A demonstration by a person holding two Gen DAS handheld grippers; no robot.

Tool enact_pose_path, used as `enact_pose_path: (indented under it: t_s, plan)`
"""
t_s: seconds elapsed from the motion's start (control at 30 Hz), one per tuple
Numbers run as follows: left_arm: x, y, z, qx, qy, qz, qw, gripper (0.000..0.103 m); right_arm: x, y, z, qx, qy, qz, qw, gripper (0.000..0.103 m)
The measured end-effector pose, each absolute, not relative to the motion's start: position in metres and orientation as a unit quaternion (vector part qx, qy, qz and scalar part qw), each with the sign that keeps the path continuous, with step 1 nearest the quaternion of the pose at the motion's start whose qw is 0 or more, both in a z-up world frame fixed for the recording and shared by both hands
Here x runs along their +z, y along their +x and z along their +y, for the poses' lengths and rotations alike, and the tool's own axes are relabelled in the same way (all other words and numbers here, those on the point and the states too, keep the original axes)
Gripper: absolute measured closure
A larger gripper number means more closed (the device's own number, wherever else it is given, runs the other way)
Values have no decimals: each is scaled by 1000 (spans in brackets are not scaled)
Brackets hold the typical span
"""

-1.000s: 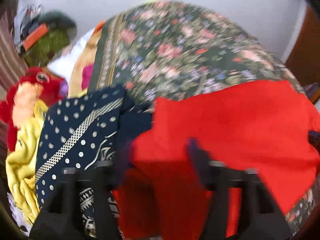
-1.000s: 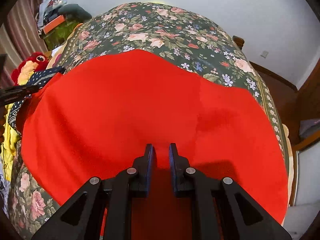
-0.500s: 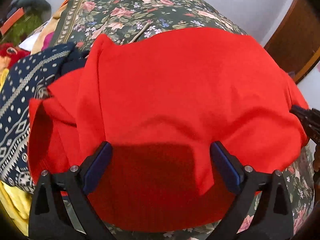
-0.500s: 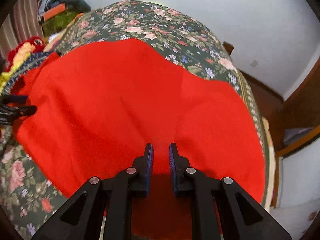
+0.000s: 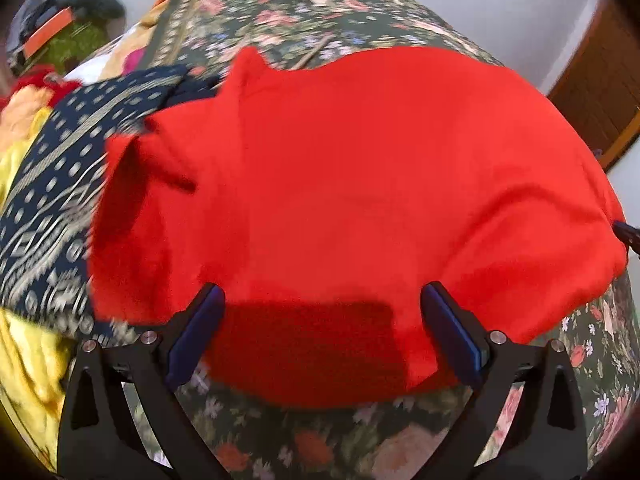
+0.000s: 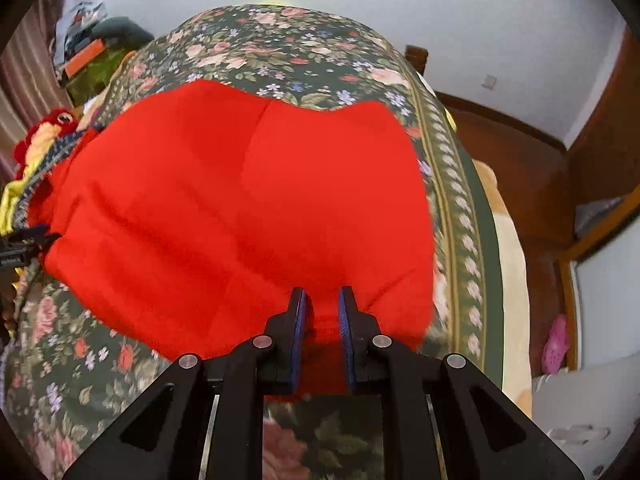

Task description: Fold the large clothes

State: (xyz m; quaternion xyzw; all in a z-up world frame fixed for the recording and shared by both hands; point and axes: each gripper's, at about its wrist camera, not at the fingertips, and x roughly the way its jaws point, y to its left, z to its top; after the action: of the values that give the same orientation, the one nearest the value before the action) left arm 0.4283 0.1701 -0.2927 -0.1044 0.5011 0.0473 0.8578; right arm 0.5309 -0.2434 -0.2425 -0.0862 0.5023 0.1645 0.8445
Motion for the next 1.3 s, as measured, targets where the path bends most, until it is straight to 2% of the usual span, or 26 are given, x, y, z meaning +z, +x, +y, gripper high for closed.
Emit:
enact_pose_path:
  t_s: [0.13,0.2,0.4,0.5,0.63,0.93,0.97,1.0,1.03,1.07,1.1,1.13,1.17,1.3]
  plan:
    - [-299,392,194,79,-154,514,840,2,-230,526,-267,165,-30,522,836,92]
    - [-300,366,219,87,-225,512,824,3,-224,520,-275,160,-18,524,836,92]
    - [-290,338,245,71,-321,490,807,3,-204,501,-281,154,-21,513,844,92]
    - [-286,345,235,28,-352,475,806,3,-198,494,-271,160,-30,508,846,92]
    - [-308,366,219,-21,-430,464,774,6,-193,492,-251,174,-42,501,847,92]
    - [-313,422,218,3,-429,424,798,9,-190,503,-206,205,-52,488,846,92]
    - [-313,429,219,5,-430,415,801,15,-191,506,-201,208,-51,488,846,92]
    - [-313,435,219,7,-432,410,803,26,-192,509,-195,212,-48,489,844,92]
    - [-313,440,220,16,-431,406,806,28,-194,512,-191,215,-44,491,843,92]
    - [-312,444,223,24,-434,397,808,37,-197,515,-186,219,-38,495,840,92]
    - [-309,447,226,34,-438,383,813,51,-199,517,-182,221,-33,498,838,92]
    - [-310,453,231,39,-439,378,814,58,-201,519,-180,223,-30,500,836,92]
    - [-307,456,234,53,-439,371,817,73,-204,520,-175,224,-23,507,832,92]
    - [-293,450,244,71,-454,334,823,88,-206,521,-159,233,-11,520,821,92]
